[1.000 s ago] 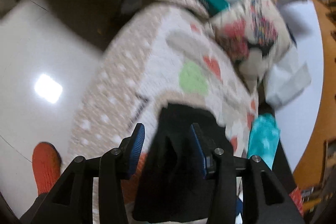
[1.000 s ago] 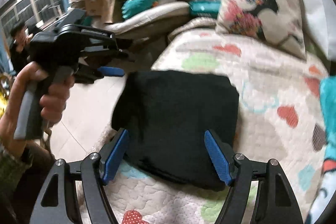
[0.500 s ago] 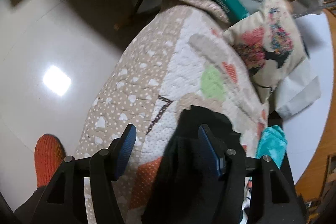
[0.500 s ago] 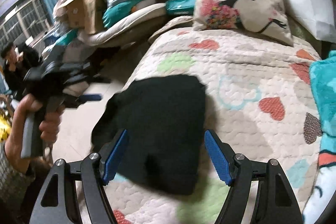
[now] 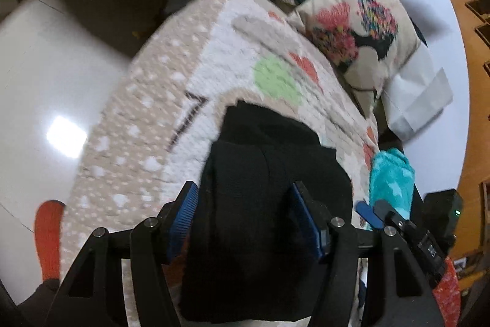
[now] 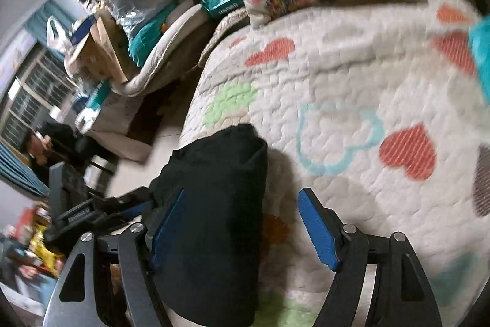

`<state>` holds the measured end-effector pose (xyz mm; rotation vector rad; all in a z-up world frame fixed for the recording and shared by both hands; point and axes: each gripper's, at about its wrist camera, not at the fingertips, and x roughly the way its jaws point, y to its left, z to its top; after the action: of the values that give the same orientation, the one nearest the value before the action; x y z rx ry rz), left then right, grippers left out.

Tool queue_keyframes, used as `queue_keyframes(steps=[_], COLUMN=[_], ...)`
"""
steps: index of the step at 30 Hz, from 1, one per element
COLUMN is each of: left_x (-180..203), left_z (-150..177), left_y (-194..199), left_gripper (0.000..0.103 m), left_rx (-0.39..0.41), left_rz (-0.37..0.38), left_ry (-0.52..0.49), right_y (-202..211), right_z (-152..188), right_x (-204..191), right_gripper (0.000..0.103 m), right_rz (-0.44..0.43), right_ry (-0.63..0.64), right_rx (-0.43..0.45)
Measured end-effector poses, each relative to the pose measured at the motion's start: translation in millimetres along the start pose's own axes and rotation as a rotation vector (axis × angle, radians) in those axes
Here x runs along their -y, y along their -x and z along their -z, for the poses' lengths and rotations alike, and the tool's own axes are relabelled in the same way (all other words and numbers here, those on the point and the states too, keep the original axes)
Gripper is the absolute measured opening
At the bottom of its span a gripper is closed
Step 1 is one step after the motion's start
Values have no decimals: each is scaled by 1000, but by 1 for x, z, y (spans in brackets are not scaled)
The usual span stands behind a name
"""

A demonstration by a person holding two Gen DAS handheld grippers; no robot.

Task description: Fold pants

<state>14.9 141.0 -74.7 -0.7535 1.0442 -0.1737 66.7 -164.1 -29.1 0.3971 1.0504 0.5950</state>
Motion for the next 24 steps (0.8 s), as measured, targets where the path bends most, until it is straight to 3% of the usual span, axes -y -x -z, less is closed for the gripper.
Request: queue_keyframes(steps=[3,10,15,16,18,20,24], left_x=[0,2,22,25,31,33,42], left_z=[1,-4,2,4,6,6,2], left_y=[-16,-24,-32,-33,-31,-27,-23], left_gripper=[66,77,82,75,56,47,39], left_rx=[-43,-41,-39,-34,-16,-8,8], left_rz=[15,26,-60,-81,-110,-92,-86], left_ry=[-3,-14,-146,-171,-215,-222,-210], right_y=[-14,-50,-73,-75,-77,-75,-67], right_z=[-2,-5,-5,-5,-5,-4,-7], right_x=[9,16,10,8,6,3,-5], right_gripper=[79,79,79,79,62,53,41], right_rz=[-49,-120,-139,-139,-144,-137,-123], right_ry=[-47,-119,-111,-104,-93,-81,-44], right_rx=[-31,-70,-99,-100,-103,-104,-101])
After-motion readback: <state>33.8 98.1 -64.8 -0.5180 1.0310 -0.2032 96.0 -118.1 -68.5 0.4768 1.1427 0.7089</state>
